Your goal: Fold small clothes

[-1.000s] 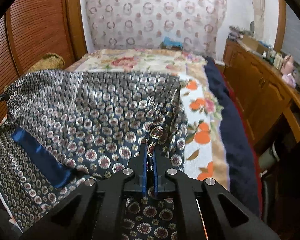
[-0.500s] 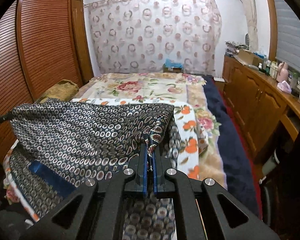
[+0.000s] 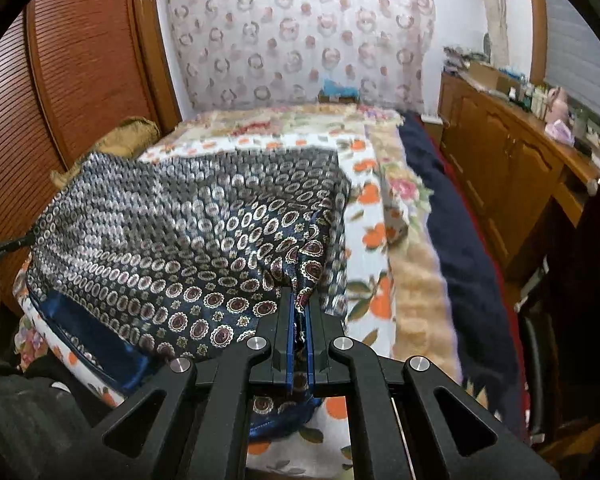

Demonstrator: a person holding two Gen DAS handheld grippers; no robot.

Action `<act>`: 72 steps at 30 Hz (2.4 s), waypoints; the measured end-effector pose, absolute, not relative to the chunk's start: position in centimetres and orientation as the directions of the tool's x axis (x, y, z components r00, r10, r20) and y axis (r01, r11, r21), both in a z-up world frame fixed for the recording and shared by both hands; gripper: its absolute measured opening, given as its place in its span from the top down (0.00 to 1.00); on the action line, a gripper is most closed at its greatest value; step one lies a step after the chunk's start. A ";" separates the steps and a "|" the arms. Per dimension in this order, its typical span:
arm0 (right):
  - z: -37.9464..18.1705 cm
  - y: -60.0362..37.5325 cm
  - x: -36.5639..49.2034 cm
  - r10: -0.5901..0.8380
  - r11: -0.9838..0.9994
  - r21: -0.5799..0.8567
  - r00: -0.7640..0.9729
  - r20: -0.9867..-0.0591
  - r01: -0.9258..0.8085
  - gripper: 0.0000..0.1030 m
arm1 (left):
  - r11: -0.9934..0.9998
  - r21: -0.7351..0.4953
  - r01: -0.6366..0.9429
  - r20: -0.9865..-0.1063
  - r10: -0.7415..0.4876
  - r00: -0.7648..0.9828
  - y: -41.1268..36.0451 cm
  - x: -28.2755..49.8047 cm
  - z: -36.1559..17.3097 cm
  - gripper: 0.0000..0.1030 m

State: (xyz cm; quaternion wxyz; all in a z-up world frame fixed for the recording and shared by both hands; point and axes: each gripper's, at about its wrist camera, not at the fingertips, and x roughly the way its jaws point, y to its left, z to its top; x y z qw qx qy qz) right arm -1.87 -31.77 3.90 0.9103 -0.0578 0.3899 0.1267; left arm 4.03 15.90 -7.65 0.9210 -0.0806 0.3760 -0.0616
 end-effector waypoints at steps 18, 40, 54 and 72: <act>4.2 -29.6 -0.8 0.114 0.960 -0.105 0.707 -0.698 -0.259 0.83 | 0.985 -0.156 0.072 -0.640 -0.156 0.753 15.1 2.5 -5.8 0.59; -2.0 -20.9 1.6 0.217 0.928 -0.057 0.659 -0.720 -0.368 0.51 | 0.993 -0.122 0.001 -0.706 -0.087 0.702 15.3 3.5 -8.5 0.22; -5.4 -17.3 4.9 0.150 0.926 -0.111 0.621 -0.769 -0.361 0.43 | 0.990 -0.139 -0.017 -0.724 -0.090 0.684 16.0 3.6 -9.9 0.22; -6.8 -15.9 3.1 0.135 0.935 -0.118 0.645 -0.752 -0.333 0.16 | 0.977 -0.214 -0.019 -0.713 -0.143 0.686 16.5 3.8 -10.9 0.26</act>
